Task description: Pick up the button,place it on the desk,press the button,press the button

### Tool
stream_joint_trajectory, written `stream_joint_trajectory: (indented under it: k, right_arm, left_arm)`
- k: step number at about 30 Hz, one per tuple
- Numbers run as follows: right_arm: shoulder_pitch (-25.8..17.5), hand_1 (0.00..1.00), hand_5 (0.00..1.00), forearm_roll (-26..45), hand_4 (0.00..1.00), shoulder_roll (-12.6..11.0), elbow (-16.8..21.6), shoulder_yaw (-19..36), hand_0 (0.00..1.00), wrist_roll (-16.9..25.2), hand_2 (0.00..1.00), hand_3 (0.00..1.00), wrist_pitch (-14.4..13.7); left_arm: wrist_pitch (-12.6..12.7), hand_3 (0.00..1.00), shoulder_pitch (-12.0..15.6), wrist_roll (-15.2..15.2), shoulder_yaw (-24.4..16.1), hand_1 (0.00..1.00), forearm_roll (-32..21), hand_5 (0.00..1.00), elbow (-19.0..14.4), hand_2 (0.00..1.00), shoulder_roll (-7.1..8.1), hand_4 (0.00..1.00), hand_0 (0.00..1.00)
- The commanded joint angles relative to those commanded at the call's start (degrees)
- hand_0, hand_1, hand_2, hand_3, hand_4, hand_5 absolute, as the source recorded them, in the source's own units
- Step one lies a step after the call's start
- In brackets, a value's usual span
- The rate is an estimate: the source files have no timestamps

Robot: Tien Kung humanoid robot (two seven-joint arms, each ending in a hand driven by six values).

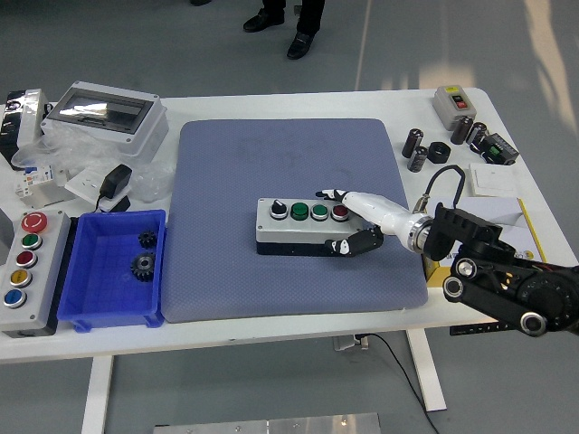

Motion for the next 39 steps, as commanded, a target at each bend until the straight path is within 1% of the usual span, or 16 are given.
stream_joint_trajectory:
  k: [3, 4, 21, 23, 31, 35, 37, 39]
  right_arm:
    - [0.1, 0.947, 0.116, 0.3, 0.624, -0.2, 0.1, 0.1, 0.998, 0.1, 0.953, 0.998, 0.1]
    - [0.1, 0.948, 0.142, 0.3, 0.637, -0.3, 0.2, 0.1, 0.998, 0.1, 0.953, 0.998, 0.1]
    - [0.4, 0.951, 0.153, 0.7, 0.656, -1.2, 0.8, 0.8, 0.998, 0.6, 0.953, 0.998, 1.5]
    - [0.4, 0.955, 0.157, 0.7, 0.671, -1.4, 1.0, 0.8, 0.998, 0.6, 0.957, 0.998, 1.5]
    - [0.5, 0.962, 0.161, 0.4, 0.679, -2.7, 2.3, 1.8, 0.998, 0.6, 0.968, 0.998, 1.7]
    - [-0.2, 0.961, 0.163, -0.3, 0.685, -4.2, 4.3, 4.2, 0.998, 0.6, 0.965, 0.998, 1.8]
    - [-0.7, 0.961, 0.163, -0.8, 0.685, -5.4, 6.0, 5.8, 0.998, 0.2, 0.965, 0.998, 0.8]
    - [-0.8, 0.961, 0.163, -2.3, 0.685, -6.5, 7.8, 6.9, 0.998, -0.9, 0.965, 0.998, -1.4]
  left_arm:
    - [0.0, 0.598, 0.0, 0.0, 0.0, 0.576, 0.1, 0.245, 0.0, 0.553, -0.01, 0.535, 0.618]
    - [-0.1, 0.599, 0.1, 0.0, 0.0, 0.576, 0.1, 0.243, 0.0, 0.553, -0.01, 0.535, 0.618]
    - [-0.4, 0.599, 0.2, 0.2, 0.1, 0.574, 0.3, 0.240, 0.0, 0.553, -0.12, 0.532, 0.618]
    - [-0.4, 0.599, 0.3, 0.2, 0.1, 0.573, 0.2, 0.240, 0.0, 0.553, -0.15, 0.532, 0.618]
    - [-0.4, 0.599, 0.6, 0.3, 0.1, 0.572, 0.3, 0.236, 0.0, 0.554, -0.34, 0.529, 0.618]
    - [-0.4, 0.598, 0.6, 0.3, 0.0, 0.571, 0.5, 0.235, 0.0, 0.552, -0.45, 0.528, 0.618]
    - [-0.3, 0.598, 0.6, 0.3, -0.1, 0.571, 0.5, 0.235, 0.0, 0.552, -0.46, 0.528, 0.618]
    - [-0.3, 0.598, 0.7, 0.3, -0.2, 0.571, 0.5, 0.235, 0.0, 0.552, -0.47, 0.528, 0.618]
